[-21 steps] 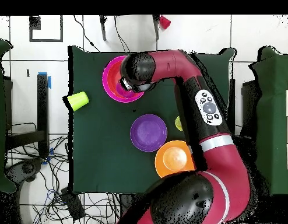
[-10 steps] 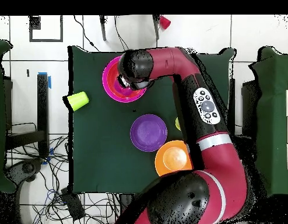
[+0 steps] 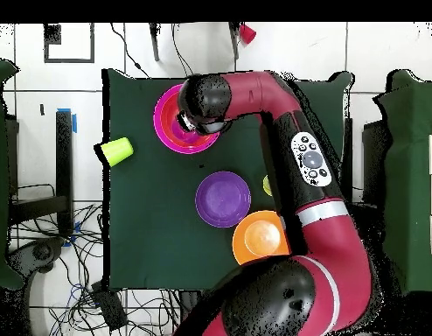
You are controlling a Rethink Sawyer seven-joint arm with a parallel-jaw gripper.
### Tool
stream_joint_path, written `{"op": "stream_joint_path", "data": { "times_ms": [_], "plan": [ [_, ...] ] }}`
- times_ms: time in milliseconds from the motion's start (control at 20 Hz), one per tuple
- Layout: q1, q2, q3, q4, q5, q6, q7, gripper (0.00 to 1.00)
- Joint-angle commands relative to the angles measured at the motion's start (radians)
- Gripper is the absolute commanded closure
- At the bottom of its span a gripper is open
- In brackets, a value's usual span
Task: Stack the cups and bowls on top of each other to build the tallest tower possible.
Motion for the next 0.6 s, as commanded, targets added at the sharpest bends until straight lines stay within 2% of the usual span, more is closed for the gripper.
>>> {"op": "stream_joint_path", "data": {
  "times_ms": [50, 200, 600],
  "plan": [
    [0.0, 0.037, -0.006, -0.009, -0.025, 0.037, -0.228, 1.0],
    [-0.009, 0.061, -0.001, -0.009, -0.041, 0.007, -0.262, 1.0],
    [-0.015, 0.118, -0.01, -0.01, -0.061, -0.076, -0.219, 1.0]
  ]
}}
